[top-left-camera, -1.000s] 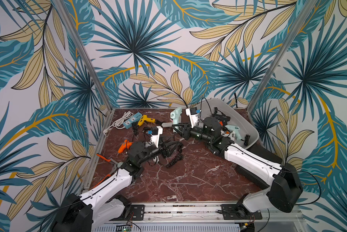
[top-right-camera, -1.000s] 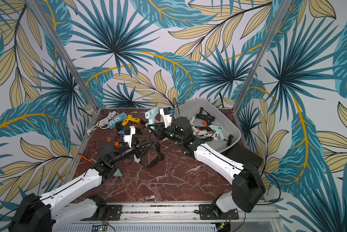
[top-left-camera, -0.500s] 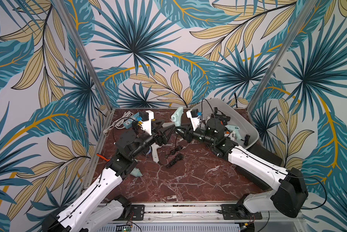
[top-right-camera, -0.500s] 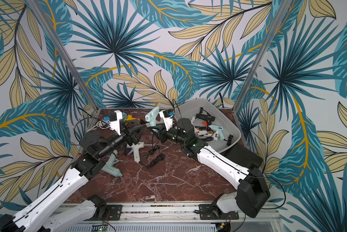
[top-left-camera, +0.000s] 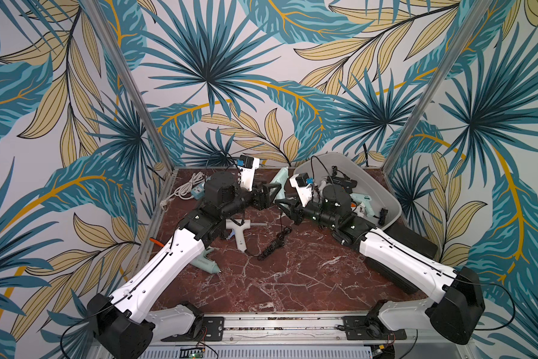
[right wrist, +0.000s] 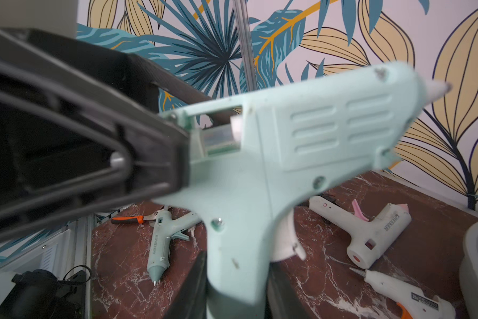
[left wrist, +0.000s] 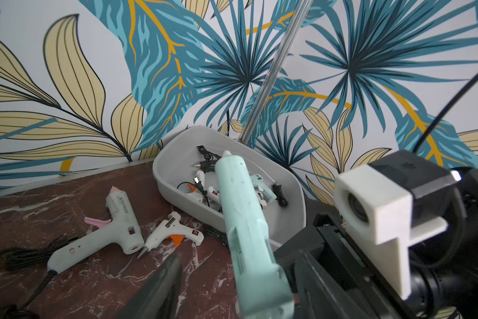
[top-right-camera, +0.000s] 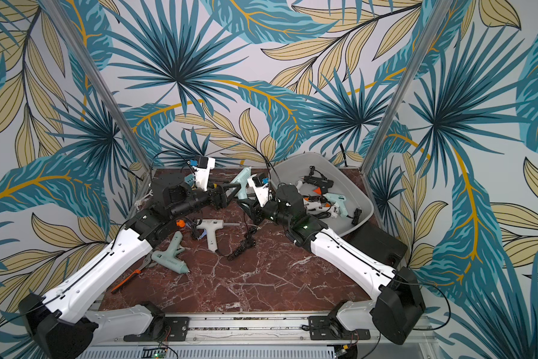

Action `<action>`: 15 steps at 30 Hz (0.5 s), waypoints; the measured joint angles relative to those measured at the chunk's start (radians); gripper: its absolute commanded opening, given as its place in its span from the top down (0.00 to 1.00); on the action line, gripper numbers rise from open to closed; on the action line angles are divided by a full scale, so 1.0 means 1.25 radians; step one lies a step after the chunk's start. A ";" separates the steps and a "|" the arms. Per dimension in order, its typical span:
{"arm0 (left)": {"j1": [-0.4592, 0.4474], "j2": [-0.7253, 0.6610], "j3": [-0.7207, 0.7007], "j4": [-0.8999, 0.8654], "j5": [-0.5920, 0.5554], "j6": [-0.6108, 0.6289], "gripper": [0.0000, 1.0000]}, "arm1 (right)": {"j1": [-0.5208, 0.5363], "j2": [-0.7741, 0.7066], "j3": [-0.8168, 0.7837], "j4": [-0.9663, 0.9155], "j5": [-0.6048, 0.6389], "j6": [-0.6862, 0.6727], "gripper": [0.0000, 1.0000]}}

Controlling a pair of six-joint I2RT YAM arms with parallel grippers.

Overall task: Put the hot melt glue gun into the storage box
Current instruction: Pick up the hot melt adhesive gun from the center of the board.

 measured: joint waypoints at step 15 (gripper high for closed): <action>-0.026 0.084 0.060 -0.018 0.036 0.011 1.00 | 0.003 -0.019 -0.009 -0.044 0.115 -0.054 0.56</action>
